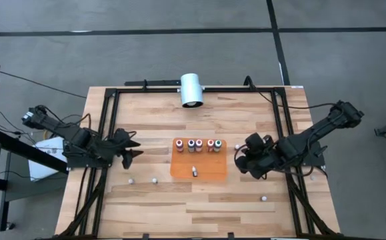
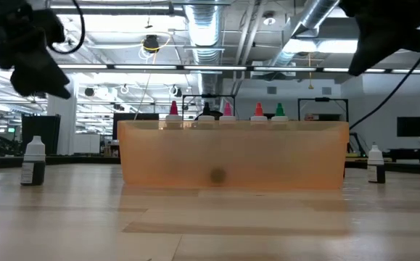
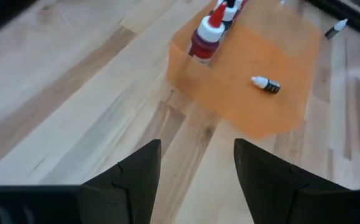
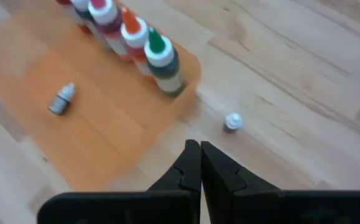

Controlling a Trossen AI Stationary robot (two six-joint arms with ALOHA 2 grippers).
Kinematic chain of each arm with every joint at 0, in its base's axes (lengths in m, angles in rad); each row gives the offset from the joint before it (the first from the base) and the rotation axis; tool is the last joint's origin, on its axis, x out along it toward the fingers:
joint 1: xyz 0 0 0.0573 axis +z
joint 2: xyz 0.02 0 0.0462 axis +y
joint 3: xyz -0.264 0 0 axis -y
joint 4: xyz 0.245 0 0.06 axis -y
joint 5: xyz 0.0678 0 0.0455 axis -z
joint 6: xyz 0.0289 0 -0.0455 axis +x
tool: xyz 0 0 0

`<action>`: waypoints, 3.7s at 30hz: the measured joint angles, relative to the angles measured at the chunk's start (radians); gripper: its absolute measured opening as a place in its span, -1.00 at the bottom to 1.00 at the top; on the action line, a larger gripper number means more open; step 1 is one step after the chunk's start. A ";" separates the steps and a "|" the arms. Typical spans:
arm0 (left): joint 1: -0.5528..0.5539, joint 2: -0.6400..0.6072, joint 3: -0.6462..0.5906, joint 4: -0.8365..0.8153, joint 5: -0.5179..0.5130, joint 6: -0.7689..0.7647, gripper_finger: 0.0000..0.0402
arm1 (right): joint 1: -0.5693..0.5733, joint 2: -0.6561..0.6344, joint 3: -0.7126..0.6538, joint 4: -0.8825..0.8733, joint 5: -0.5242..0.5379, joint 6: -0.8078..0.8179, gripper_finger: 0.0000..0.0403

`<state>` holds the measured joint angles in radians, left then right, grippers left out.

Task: Pick & Place food coloring
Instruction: Put the small brown food coloring into the orange bin

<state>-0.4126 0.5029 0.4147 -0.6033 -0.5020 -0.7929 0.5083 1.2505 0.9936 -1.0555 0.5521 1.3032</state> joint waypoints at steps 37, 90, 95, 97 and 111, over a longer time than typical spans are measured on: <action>0.018 -0.360 -0.238 0.026 0.025 0.014 -0.03 | -0.347 0.197 -0.013 -0.005 -0.281 -0.404 -0.10; 0.018 -0.360 -0.241 0.038 0.120 -0.067 -0.03 | -0.472 0.342 -0.079 0.169 -0.344 -0.377 0.09; 0.018 -0.360 -0.241 0.039 0.120 -0.068 -0.03 | -0.471 0.342 -0.085 0.193 -0.349 -0.378 0.09; 0.018 -0.360 -0.241 0.040 0.120 -0.068 -0.03 | -0.471 0.342 -0.085 0.203 -0.344 -0.388 0.09; 0.018 -0.360 -0.241 0.041 0.120 -0.075 -0.03 | -0.506 0.342 -0.085 0.223 -0.343 -0.421 0.09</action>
<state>-0.3946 0.1432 0.1734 -0.5621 -0.3824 -0.8674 0.0025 1.5925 0.9089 -0.8322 0.2096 0.8818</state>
